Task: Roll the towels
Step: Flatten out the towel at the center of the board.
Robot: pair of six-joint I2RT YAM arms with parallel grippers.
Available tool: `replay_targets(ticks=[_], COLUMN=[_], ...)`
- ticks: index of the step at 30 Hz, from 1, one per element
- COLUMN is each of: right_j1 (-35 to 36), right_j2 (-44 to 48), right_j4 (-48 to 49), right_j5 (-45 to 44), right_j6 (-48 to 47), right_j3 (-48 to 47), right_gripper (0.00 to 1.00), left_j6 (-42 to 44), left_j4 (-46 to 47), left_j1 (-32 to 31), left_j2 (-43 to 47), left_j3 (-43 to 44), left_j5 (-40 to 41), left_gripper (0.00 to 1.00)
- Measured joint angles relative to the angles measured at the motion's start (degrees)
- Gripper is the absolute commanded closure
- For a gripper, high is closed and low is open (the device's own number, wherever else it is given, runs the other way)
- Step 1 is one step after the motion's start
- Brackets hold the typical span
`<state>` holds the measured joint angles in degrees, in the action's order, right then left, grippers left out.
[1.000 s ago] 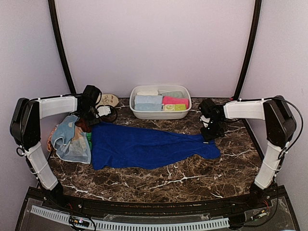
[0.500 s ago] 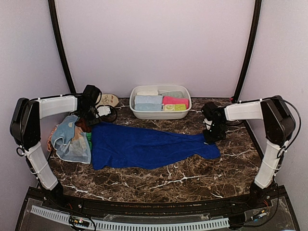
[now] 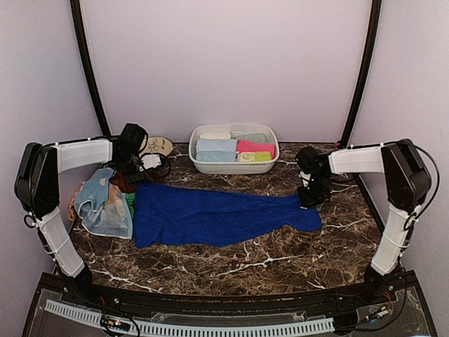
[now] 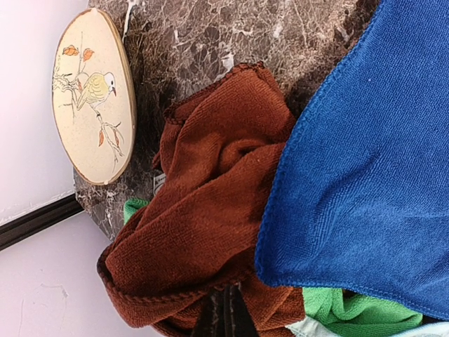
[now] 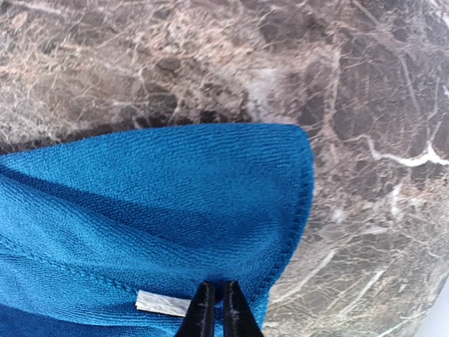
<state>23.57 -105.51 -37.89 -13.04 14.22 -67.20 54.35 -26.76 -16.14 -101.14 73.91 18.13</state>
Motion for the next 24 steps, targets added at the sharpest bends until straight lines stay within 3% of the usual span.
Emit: replay_targets(ticks=[6, 11, 14, 20, 24], right_j1=[-0.50, -1.05, -1.20, -1.42, -1.46], right_j2=[0.85, 1.88, 2.49, 3.45, 4.02], right_j4=[-1.60, -1.90, -1.99, -2.08, -2.32], right_j5=[-0.94, -1.20, -1.42, -2.01, -2.64], right_j6=[-0.15, -0.15, -0.13, -0.42, -0.74], right_j3=[-1.07, -1.14, -1.14, -1.11, -1.07], right_gripper=[1.00, 1.00, 1.00, 0.63, 0.48], left_j6=[-0.39, -1.16, -2.64, -5.70, -7.02], left_j4=[-0.22, -2.78, -5.01, -6.51, -6.56], left_j1=[-0.17, -0.61, -0.85, -0.90, -0.90], left_j2=[0.00, -0.85, -2.93, -6.23, -7.19], left_j3=[0.11, 0.26, 1.18, 3.82, 5.46], left_j5=[-0.09, -2.08, -4.31, -6.95, -7.02], left_gripper=[0.98, 0.54, 0.42, 0.49, 0.70])
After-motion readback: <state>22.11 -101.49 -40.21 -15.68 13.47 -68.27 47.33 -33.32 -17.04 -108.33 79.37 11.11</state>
